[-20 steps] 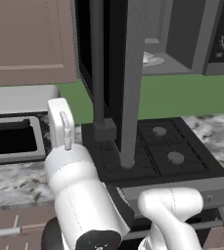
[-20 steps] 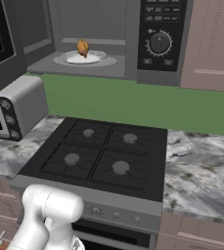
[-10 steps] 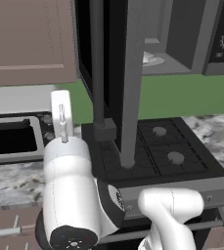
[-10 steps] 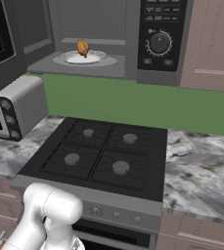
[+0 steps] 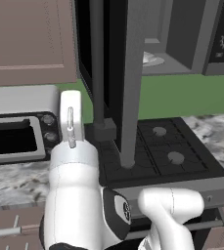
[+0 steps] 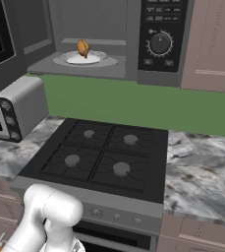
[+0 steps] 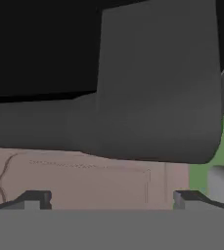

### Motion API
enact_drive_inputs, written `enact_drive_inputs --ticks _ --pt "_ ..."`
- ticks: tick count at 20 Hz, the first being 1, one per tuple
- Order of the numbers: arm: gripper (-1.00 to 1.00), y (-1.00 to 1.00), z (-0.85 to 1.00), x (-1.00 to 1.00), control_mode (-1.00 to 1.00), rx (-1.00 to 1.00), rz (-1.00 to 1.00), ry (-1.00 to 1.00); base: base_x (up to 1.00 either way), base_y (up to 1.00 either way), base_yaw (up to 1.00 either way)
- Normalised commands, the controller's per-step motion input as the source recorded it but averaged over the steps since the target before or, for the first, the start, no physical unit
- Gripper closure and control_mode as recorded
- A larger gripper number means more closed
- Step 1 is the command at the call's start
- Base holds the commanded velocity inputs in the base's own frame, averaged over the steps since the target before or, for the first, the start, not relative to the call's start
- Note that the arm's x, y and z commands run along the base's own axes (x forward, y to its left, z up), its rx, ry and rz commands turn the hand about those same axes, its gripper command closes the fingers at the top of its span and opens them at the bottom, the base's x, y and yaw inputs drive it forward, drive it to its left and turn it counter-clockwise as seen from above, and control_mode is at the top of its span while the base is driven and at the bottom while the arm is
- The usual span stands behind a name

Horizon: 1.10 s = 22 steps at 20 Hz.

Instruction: Transport the chicken drumstick from the fridge to the microwave and turn on the microwave.

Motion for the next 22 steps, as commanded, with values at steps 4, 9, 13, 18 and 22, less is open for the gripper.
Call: enact_drive_inputs --ticks 4,9,13,18,22 --pt "-1.00 -0.08 0.00 -0.09 -1.00 0.14 -0.09 -0.04 0.00 0.00 0.00" --pt "-1.00 -0.09 0.02 -0.02 -1.00 0.13 -0.09 -0.01 0.00 0.00 0.00" --pt "-1.00 -0.22 0.00 -0.13 -1.00 0.15 -0.09 -0.02 0.00 0.00 0.00" --pt "-1.00 -0.33 0.00 -0.08 -1.00 0.14 -0.09 -0.03 0.00 0.00 0.00" --pt "-1.00 -0.49 0.00 0.00 -1.00 0.13 -0.07 -0.03 0.00 0.00 0.00"
